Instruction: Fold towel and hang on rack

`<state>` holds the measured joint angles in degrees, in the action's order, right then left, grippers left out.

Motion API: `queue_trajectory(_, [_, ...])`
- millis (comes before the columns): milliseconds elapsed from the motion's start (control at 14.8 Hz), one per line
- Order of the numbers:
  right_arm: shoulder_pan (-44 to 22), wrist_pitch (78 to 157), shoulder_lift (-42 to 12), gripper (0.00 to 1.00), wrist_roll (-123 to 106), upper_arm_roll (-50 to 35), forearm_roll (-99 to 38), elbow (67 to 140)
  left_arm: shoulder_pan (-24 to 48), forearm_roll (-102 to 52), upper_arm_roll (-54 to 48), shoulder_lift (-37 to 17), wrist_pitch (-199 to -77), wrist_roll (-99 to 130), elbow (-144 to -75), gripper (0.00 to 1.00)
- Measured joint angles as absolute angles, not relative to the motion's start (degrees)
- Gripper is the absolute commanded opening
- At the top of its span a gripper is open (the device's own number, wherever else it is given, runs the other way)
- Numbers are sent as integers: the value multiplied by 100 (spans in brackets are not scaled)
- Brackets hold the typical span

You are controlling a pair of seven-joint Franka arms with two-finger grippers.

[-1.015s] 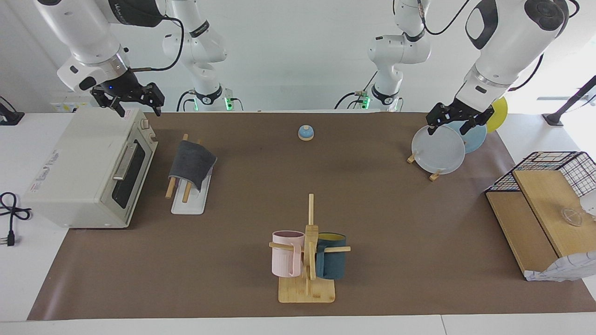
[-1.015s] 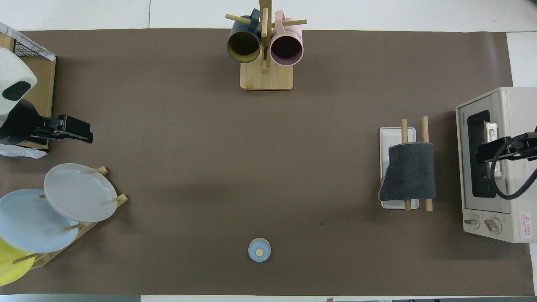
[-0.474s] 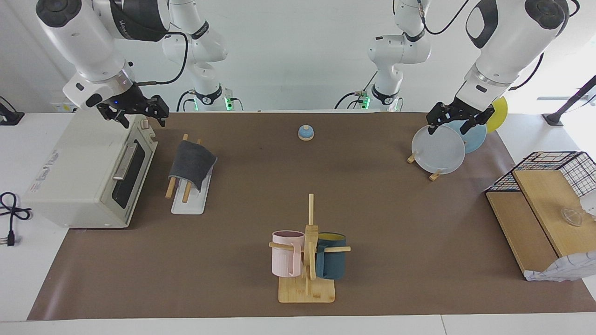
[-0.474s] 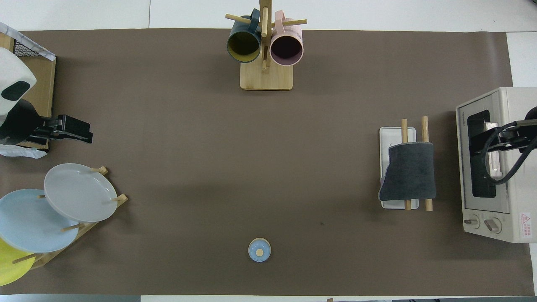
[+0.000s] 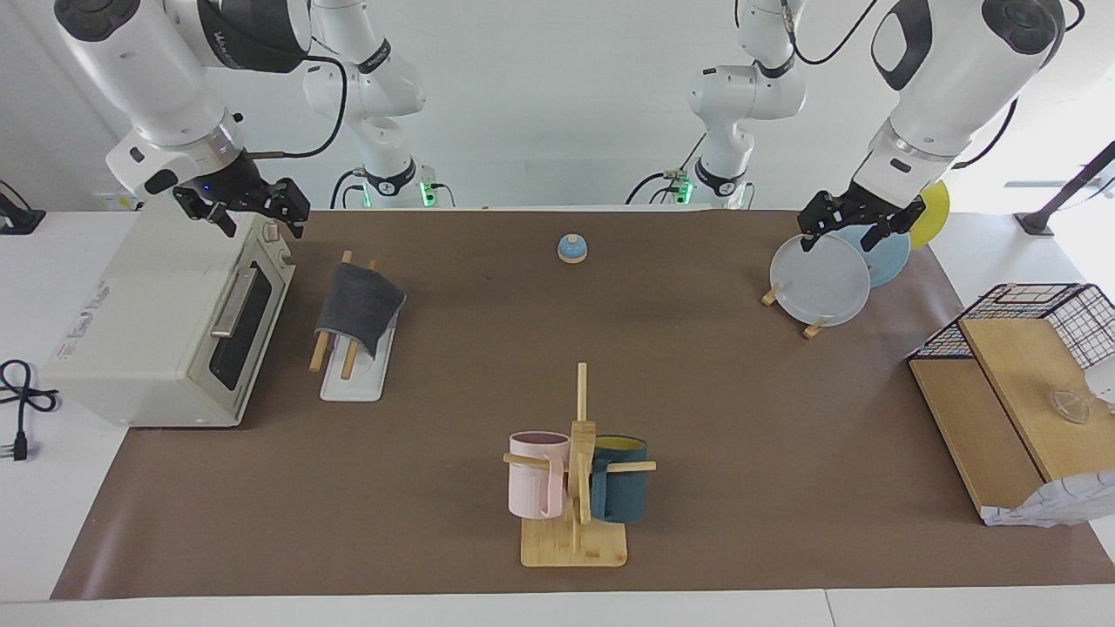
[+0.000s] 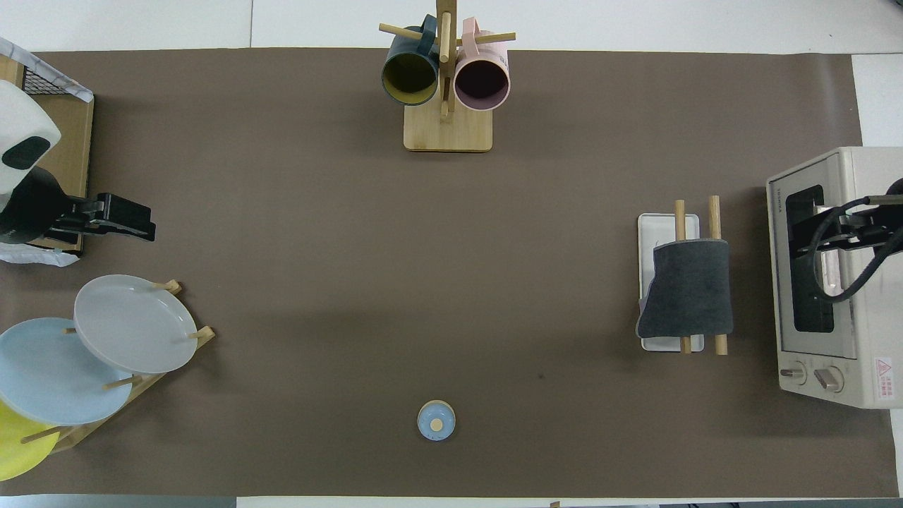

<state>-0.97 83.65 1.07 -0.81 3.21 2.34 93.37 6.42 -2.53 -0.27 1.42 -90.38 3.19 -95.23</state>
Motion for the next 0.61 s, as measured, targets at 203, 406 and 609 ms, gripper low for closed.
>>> queue_trajectory(203, [-54,8333,102,100,-79,338,234,9263,642,-253,-27,142,-9038,319,-9523,100])
queue_trajectory(406, [-35,8330,96,100,-79,342,234,9215,642,-253,-27,142,-9038,319,-9523,100])
queue_trajectory(609, [-35,8330,91,100,-79,341,234,9203,642,-253,-27,142,-9038,320,-9523,100])
